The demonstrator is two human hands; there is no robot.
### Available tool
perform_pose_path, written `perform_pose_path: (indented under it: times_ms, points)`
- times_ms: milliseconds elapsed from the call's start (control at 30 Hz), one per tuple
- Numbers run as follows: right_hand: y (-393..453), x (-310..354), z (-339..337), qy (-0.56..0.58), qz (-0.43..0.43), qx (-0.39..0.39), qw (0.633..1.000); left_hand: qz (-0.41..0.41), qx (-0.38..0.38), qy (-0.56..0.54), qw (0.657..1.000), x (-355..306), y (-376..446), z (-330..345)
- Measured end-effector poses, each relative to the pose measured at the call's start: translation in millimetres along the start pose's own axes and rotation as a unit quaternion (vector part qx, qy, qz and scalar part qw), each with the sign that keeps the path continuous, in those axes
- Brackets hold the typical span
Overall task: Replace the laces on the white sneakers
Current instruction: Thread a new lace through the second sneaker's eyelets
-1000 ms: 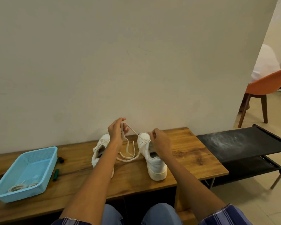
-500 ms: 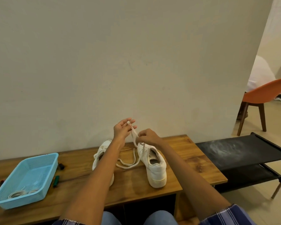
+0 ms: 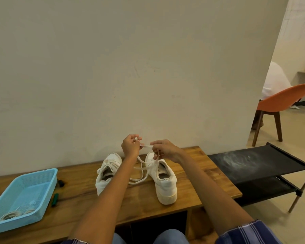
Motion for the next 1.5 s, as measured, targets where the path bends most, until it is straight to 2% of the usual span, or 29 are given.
perform_pose_path:
  times_ms: [67, 100, 167, 200, 233, 267, 300, 333, 367, 400, 433, 467, 500, 533, 567, 667, 733, 800, 867, 967, 1100, 1167, 1267, 1400, 1500]
  points:
    - [2, 0, -16, 0.026, -0.007, -0.034, 0.999, 0.045, -0.043, 0.112, 0.992, 9, 3, -9]
    - [4, 1, -24, 0.055, -0.016, -0.069, 0.996, 0.054, -0.025, 0.168, 0.984, 15, 5, -10]
    - [9, 3, -41, 0.098, -0.040, -0.149, 0.983, 0.052, 0.085, 0.300, 0.949, 32, 5, -5]
    - [11, 4, -46, 0.090, -0.057, -0.179, 0.978, 0.046, 0.158, 0.395, 0.904, 40, 0, -2]
    - [12, 5, -48, 0.066, -0.072, -0.192, 0.976, 0.048, 0.218, 0.489, 0.843, 47, -9, -1]
    - [12, 6, -47, 0.037, -0.081, -0.186, 0.979, 0.062, 0.257, 0.567, 0.780, 50, -16, -1]
    - [10, 7, -44, 0.008, -0.083, -0.158, 0.984, 0.083, 0.267, 0.602, 0.748, 48, -22, 2]
    - [9, 7, -39, -0.022, -0.078, -0.117, 0.990, 0.119, 0.254, 0.600, 0.750, 44, -23, 7]
    - [8, 7, -32, -0.056, -0.070, -0.072, 0.993, 0.149, 0.218, 0.557, 0.787, 37, -21, 13]
    - [7, 7, -25, -0.092, -0.066, -0.035, 0.993, 0.158, 0.180, 0.479, 0.845, 27, -19, 17]
    - [7, 6, -19, -0.122, -0.069, -0.015, 0.990, 0.119, 0.169, 0.364, 0.908, 18, -18, 22]
    - [9, 5, -15, -0.140, -0.075, -0.010, 0.987, 0.039, 0.193, 0.239, 0.951, 14, -20, 29]
    - [10, 4, -13, -0.150, -0.081, -0.013, 0.985, -0.049, 0.229, 0.141, 0.962, 13, -25, 36]
    - [11, 4, -12, -0.157, -0.086, -0.016, 0.984, -0.081, 0.257, 0.093, 0.958, 11, -28, 42]
    - [13, 3, -12, -0.167, -0.087, -0.014, 0.982, -0.069, 0.278, 0.101, 0.953, 9, -31, 42]
    - [14, 0, -20, -0.196, -0.082, -0.026, 0.977, 0.019, 0.275, 0.184, 0.944, 16, -20, 33]
    - [16, -1, -33, -0.176, -0.089, -0.076, 0.977, 0.040, 0.279, 0.196, 0.939, 26, -7, 26]
    - [18, -3, -42, -0.157, -0.106, -0.118, 0.975, 0.039, 0.317, 0.213, 0.923, 32, -4, 22]
    - [19, -7, -39, -0.177, -0.105, -0.098, 0.974, 0.033, 0.355, 0.211, 0.910, 33, -10, 26]
    - [22, -15, -22, -0.207, -0.088, -0.041, 0.973, 0.029, 0.353, 0.175, 0.919, 32, -17, 34]
    - [26, -23, -21, -0.194, -0.076, -0.082, 0.975, -0.017, 0.354, 0.167, 0.920, 44, -22, 33]
    - [29, -26, -24, -0.194, -0.091, -0.110, 0.971, -0.030, 0.331, 0.152, 0.931, 51, -19, 31]
    - [36, -33, -32, -0.229, -0.123, -0.181, 0.948, -0.020, 0.241, 0.180, 0.953, 60, -7, 30]
    - [43, -65, -24, -0.397, -0.102, -0.136, 0.902, 0.051, 0.171, 0.212, 0.961, 60, -9, 39]
    - [44, -83, -16, -0.442, -0.094, -0.155, 0.879, 0.068, 0.108, 0.181, 0.975, 57, -25, 50]
Point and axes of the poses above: each hand's wrist, its own y-axis towards the middle knuckle, its own z-axis out of the palm, x = y × z, the point moved 4 cm from there along y, towards the middle knuckle, and after that the axes turned 12 degrees about -x, right-handed, at the moved point
